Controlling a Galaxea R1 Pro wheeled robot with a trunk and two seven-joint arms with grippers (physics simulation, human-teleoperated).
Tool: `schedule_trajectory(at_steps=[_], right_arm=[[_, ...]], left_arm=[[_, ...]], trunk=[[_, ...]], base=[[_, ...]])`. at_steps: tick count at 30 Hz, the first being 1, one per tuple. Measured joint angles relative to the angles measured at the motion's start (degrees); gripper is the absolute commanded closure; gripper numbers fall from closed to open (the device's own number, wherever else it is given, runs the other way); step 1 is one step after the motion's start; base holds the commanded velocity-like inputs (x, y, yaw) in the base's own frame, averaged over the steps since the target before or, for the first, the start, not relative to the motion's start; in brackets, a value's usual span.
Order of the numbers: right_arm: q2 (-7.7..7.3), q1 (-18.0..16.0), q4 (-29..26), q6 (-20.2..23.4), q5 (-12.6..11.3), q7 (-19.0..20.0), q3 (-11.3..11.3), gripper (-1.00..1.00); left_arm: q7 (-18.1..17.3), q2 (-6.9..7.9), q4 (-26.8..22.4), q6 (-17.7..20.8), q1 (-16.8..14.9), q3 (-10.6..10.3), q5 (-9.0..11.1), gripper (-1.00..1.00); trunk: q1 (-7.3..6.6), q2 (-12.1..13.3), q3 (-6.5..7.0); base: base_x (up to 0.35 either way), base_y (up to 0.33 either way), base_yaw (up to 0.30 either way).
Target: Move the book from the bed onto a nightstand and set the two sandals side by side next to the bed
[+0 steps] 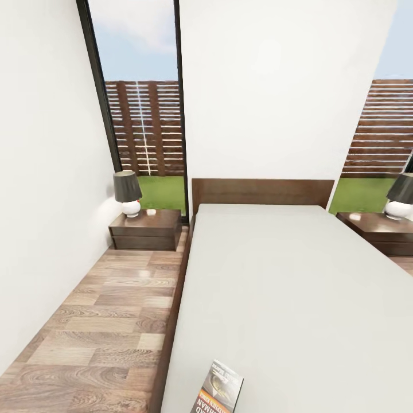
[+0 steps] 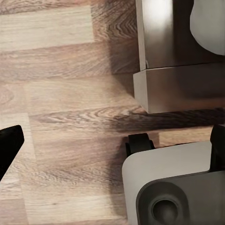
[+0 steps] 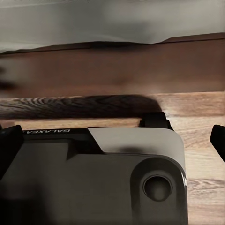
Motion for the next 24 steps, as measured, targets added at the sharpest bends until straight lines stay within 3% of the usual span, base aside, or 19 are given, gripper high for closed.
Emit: schedule_trajectory(at_steps=[18,21,24], right_arm=[[-0.26,0.0,0.0,0.0,0.0,-0.1,-0.1,-1.0],[-0.38,0.0,0.0,0.0,0.0,-0.1,-0.2,-1.0],[-0.5,0.0,0.0,0.0,0.0,-0.1,-0.2,-1.0]], left_arm=[[-1.1,0.44,-2.7,0.1,-0.1,0.1,0.4,-1.0],[-1.4,0.66,-5.4,1.5,-0.1,0.0,0.4,-1.0],[-1.6,1.04,-9.4,5.4,-0.1,0.1,0.4,-1.0]], trunk=[[0.0,0.0,0.0],[0.0,0.0,0.0],[0.0,0.0,0.0]], base=[[0.0,0.0,0.0],[0.0,0.0,0.0],[0.0,0.0,0.0]])
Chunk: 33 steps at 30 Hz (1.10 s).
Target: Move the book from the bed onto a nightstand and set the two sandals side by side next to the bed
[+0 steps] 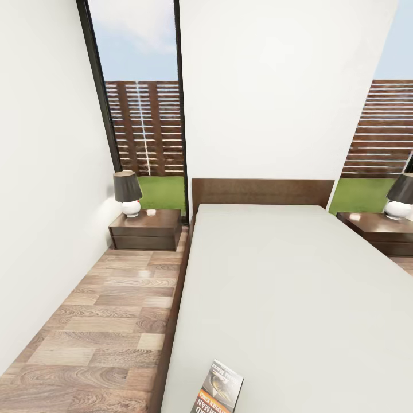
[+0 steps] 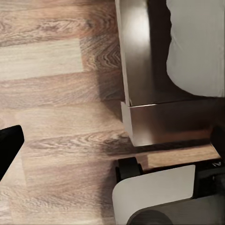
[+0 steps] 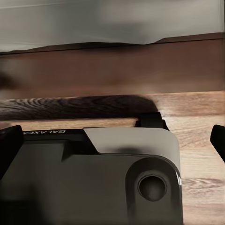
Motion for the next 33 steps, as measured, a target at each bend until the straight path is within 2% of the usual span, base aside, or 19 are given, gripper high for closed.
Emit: schedule_trajectory(at_steps=[3,7,10,12,14,17,19,27,31,33], right_arm=[[-0.11,0.0,0.0,0.0,0.0,0.0,0.0,-1.0],[-0.24,0.0,0.0,0.0,0.0,-0.1,-0.1,-1.0],[-0.28,0.0,0.0,0.1,0.0,-0.2,-0.1,-1.0],[-0.31,0.0,0.0,0.1,0.0,-0.3,-0.1,-1.0],[-0.34,0.0,0.0,0.0,0.0,-0.3,-0.1,-1.0],[-0.49,0.0,0.0,0.0,0.0,-0.4,-0.1,-1.0],[-0.65,0.2,0.0,0.0,0.0,-0.4,-0.1,-1.0],[-1.25,1.7,0.0,0.0,0.0,-0.7,-0.1,-1.0],[-2.32,2.7,0.0,0.0,0.0,-0.8,-0.1,-1.0],[-2.95,3.1,0.0,0.0,0.0,-0.9,-0.1,-1.0]], left_arm=[[-0.2,1.33,-7.2,4.8,0.0,0.1,0.0,-1.0],[-0.3,5.34,-21.9,13.3,0.0,0.2,0.1,-1.0],[-0.2,8.23,-34.2,21.4,0.0,0.2,0.3,-1.0],[0.0,10.19,-48.0,31.3,0.0,0.2,0.5,-1.0],[0.1,10.65,-53.0,35.5,0.0,0.3,0.5,-1.0],[0.6,10.95,-58.0,41.3,-0.6,0.3,0.4,-1.0],[0.8,10.93,-58.4,42.4,-0.9,0.1,0.3,-1.0],[1.1,10.58,-59.0,43.5,-1.8,-0.2,0.3,-1.0],[1.1,10.34,-59.4,43.5,-2.1,-0.4,0.4,-1.0],[1.0,9.73,-59.5,43.5,-2.1,-0.5,0.5,-1.0]], trunk=[[0.0,0.0,0.0],[0.0,0.0,0.01],[0.0,0.0,0.01],[-0.01,0.0,0.01],[0.0,0.0,0.0],[0.0,0.0,0.0],[0.0,0.0,0.0],[0.0,0.0,0.0],[0.0,0.0,0.0],[0.0,0.0,0.0]], base=[[0.0,0.0,0.0],[0.0,0.0,0.0],[0.0,0.0,0.0],[0.0,0.0,0.0],[0.0,0.0,0.0],[0.0,0.0,0.0],[0.0,0.0,0.0],[0.0,0.0,0.0],[0.0,0.0,0.0],[0.0,0.0,0.0]])
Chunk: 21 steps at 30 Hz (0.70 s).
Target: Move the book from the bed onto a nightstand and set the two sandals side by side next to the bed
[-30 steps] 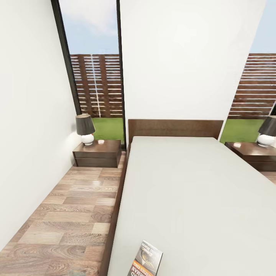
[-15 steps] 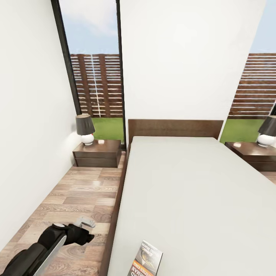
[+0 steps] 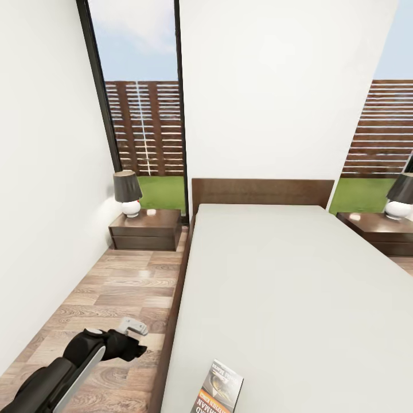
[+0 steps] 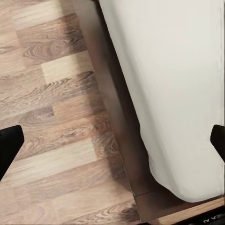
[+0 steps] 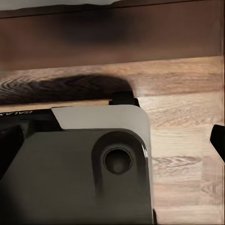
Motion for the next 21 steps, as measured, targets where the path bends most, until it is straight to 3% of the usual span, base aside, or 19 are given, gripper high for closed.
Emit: schedule_trajectory(at_steps=[6,21], right_arm=[[-1.19,0.9,0.0,0.1,0.0,-1.1,0.0,-1.0],[-1.5,2.1,0.2,0.2,0.1,-7.0,0.1,-1.0]], left_arm=[[-0.4,-2.18,-0.1,-1.1,0.0,-0.2,0.0,-1.0],[-0.5,-2.91,0.0,-2.4,0.0,0.0,0.0,-1.0]], trunk=[[0.0,0.0,0.0],[0.0,0.0,0.0]], base=[[0.0,0.0,0.0],[0.0,0.0,0.0]])
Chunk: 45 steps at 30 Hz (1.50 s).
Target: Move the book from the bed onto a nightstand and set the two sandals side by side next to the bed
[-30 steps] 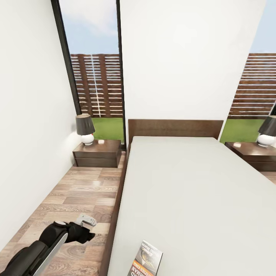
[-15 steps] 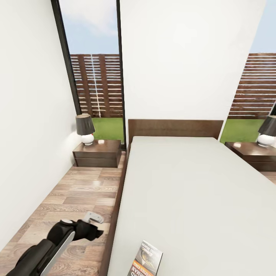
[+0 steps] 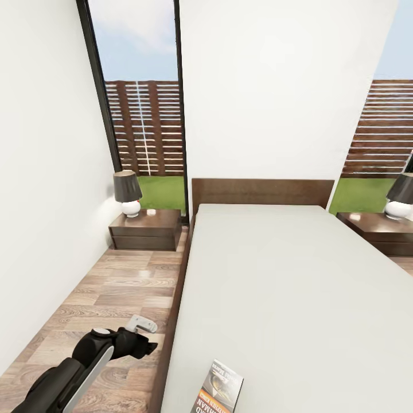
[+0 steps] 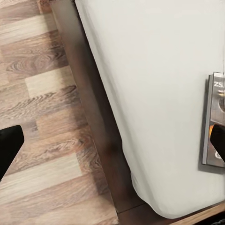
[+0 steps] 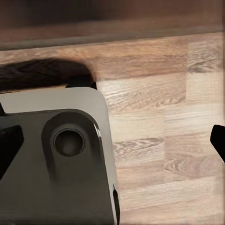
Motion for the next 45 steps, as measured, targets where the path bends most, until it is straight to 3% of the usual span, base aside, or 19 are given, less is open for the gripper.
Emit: schedule_trajectory(at_steps=[7,18,22,24,25,29,31,35,36,39,42,45], right_arm=[[-0.27,1.9,0.0,-0.1,-0.1,-0.3,-0.2,-1.0],[-2.39,5.2,0.0,-0.3,-0.2,0.1,-0.2,-1.0],[-3.29,6.7,0.0,-0.7,-0.2,0.4,-0.2,-1.0],[-3.55,7.2,0.0,-1.4,-0.2,0.4,-0.2,-1.0],[-3.74,7.7,0.0,-2.3,-0.2,0.5,-0.2,-1.0],[-4.25,8.8,0.0,-3.9,-0.2,1.7,-0.2,-1.0],[-4.64,9.1,-0.1,-4.2,-0.2,2.9,-0.2,-1.0],[-5.32,9.9,-0.6,-7.6,-0.5,7.6,-0.6,-1.0],[-5.7,10.5,-0.7,-11.4,-1.3,11.1,-2.0,-1.0],[-6.21,11.0,-0.9,-17.2,-3.7,17.4,-6.1,-1.0],[-6.92,11.2,-1.9,-20.6,-5.8,24.4,-10.0,-1.0],[-8.41,11.2,-5.4,-22.0,-7.2,30.7,-12.4,-1.0]], left_arm=[[0.4,-0.31,0.1,-0.3,-0.1,0.0,-0.1,-1.0],[-0.7,-1.47,2.7,-0.8,-0.8,-0.4,-0.4,-1.0],[-4.1,-2.15,10.5,-2.1,-5.2,-3.4,-0.4,-1.0],[-7.3,-2.32,14.9,-4.0,-7.5,-5.3,-0.5,-1.0],[-10.8,-2.69,19.2,-6.6,-9.6,-6.8,-0.6,-1.0],[-16.8,-4.37,28.1,-11.3,-13.6,-8.8,-0.8,-1.0],[-17.9,-4.79,30.2,-12.3,-14.5,-9.1,-0.8,-1.0],[-19.0,-5.19,32.3,-13.3,-15.4,-9.4,-0.8,-1.0],[-19.2,-5.29,32.9,-13.5,-15.7,-9.5,-0.8,-1.0],[-19.4,-5.38,33.3,-13.8,-15.9,-9.6,-0.8,-1.0],[-19.4,-5.45,33.6,-13.9,-16.0,-9.6,-0.8,-1.0],[-19.4,-5.49,33.7,-13.9,-16.0,-9.6,-0.8,-1.0]], trunk=[[0.0,0.0,0.0],[0.0,0.0,0.0],[0.0,0.0,0.0],[0.0,0.0,0.0],[0.0,0.0,0.0],[0.0,0.0,0.0],[0.0,0.0,0.0],[0.0,0.0,0.0],[0.0,0.0,0.0],[0.0,0.0,-0.01],[0.0,0.0,-0.01],[0.0,0.0,0.0]], base=[[0.0,0.0,0.0],[0.0,0.0,0.0],[0.0,0.0,0.0],[0.0,0.0,0.0],[0.0,0.0,0.0],[0.0,0.0,0.0],[0.0,0.0,0.0],[0.0,0.0,0.0],[0.0,0.0,0.0],[0.0,0.0,0.0],[0.0,0.0,0.0],[0.0,0.0,0.0]])
